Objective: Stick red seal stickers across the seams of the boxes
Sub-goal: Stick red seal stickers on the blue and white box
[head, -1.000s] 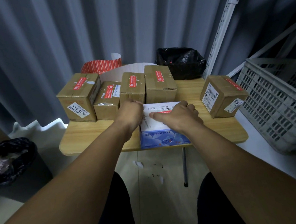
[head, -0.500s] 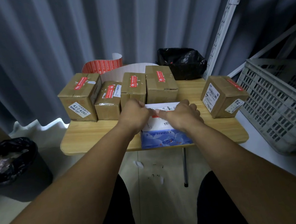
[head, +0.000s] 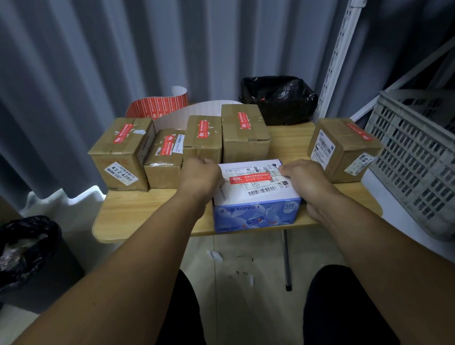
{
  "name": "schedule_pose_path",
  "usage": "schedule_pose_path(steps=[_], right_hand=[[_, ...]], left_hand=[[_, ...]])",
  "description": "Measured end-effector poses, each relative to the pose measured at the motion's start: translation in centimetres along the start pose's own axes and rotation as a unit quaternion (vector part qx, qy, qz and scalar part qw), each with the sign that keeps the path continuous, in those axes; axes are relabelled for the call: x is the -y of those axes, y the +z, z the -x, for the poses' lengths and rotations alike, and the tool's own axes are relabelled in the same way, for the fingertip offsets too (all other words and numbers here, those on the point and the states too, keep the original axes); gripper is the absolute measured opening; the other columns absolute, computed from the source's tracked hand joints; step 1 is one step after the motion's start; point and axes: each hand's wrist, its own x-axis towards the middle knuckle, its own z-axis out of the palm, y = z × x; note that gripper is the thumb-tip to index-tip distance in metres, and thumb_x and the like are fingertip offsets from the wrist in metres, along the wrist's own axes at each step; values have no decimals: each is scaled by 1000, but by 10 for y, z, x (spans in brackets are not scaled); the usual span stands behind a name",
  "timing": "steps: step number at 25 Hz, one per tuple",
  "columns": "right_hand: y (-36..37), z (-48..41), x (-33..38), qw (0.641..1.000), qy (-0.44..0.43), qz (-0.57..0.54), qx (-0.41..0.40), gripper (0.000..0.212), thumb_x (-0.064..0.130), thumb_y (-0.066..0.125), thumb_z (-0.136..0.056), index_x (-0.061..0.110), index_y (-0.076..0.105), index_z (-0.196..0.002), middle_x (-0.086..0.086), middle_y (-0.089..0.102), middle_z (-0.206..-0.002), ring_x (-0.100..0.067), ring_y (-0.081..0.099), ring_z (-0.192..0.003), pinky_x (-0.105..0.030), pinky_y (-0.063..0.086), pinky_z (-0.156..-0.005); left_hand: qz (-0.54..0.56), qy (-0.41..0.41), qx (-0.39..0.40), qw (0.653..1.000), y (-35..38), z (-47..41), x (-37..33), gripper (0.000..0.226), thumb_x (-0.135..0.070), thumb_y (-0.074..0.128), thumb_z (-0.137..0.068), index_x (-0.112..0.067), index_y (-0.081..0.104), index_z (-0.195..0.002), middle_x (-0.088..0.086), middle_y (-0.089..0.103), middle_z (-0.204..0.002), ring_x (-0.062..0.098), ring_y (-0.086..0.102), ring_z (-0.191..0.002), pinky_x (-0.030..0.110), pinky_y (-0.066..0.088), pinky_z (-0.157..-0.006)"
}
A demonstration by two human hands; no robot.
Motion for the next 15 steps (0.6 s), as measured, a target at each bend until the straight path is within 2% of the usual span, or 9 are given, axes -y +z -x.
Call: schedule_pose_path(steps=[3, 4, 5, 7, 9, 11, 13, 15], right_hand=[[2, 2, 1, 999, 10, 28, 20, 31, 39, 73, -89, 8, 67, -85, -8, 77, -79, -16, 70, -57, -24, 51, -54], [5, 3, 2, 999, 1, 48, 27, 37, 44, 77, -84, 9, 66, -86, -6, 77, -77, -18, 72, -60, -26, 54, -57], [8, 5, 4, 997, -8, 66, 31, 43, 49, 80, -78, 10, 65, -89, -5, 77, -77, -19, 74, -63, -31, 59, -62], [14, 6, 3, 995, -15, 94, 39, 53, 52, 82, -68, 12, 62, -97, -4, 77, -85, -23, 76, -70, -43, 64, -72], [14, 4, 1, 996, -18, 84, 40, 46, 46, 81, -76, 15, 55, -98, -5, 74, -92, -23, 75, -74, -42, 64, -69], [9, 3, -1, 997, -19, 56, 49, 28, 35, 72, -91, 17, 51, -92, -7, 73, -93, -19, 72, -70, -32, 59, -60], [2, 3, -6, 998, -29, 31, 39, 20, 30, 63, -99, 16, 56, -86, -11, 74, -94, -19, 69, -70, -32, 54, -66], [-6, 1, -10, 999, -24, 33, 19, 29, 38, 58, -100, 13, 63, -86, -12, 75, -95, -22, 69, -76, -34, 53, -75]], left_hand=[[27, -19, 14, 999, 2, 4, 0, 19, -14, 80, -85, -7, 62, -86, 10, 71, -87, 20, 68, -70, 19, 46, -47], [11, -28, 19, 999, 3, 5, 0, 30, -23, 85, -80, -3, 65, -92, 10, 73, -89, 18, 68, -68, 18, 43, -41], [-4, -37, 15, 999, 5, 6, 1, 40, -29, 88, -77, -2, 67, -97, 10, 73, -91, 18, 67, -68, 16, 40, -37], [5, -49, 14, 999, 7, 8, 0, 42, -29, 88, -76, -3, 66, -101, 11, 73, -93, 17, 65, -67, 14, 37, -33], [34, -67, 27, 997, 7, 11, -1, 30, -22, 83, -83, -8, 61, -98, 8, 70, -89, 16, 64, -66, 14, 37, -33], [44, -78, 32, 995, 7, 13, -3, 25, -18, 76, -89, -11, 56, -103, 7, 69, -90, 16, 64, -67, 18, 40, -36], [48, -84, 34, 995, 6, 16, -4, 26, -17, 71, -92, -11, 56, -113, 6, 70, -94, 17, 65, -71, 24, 44, -48], [39, -86, 39, 995, 4, 20, -6, 25, -15, 65, -95, -10, 58, -118, 5, 68, -90, 17, 63, -72, 26, 45, -57]])
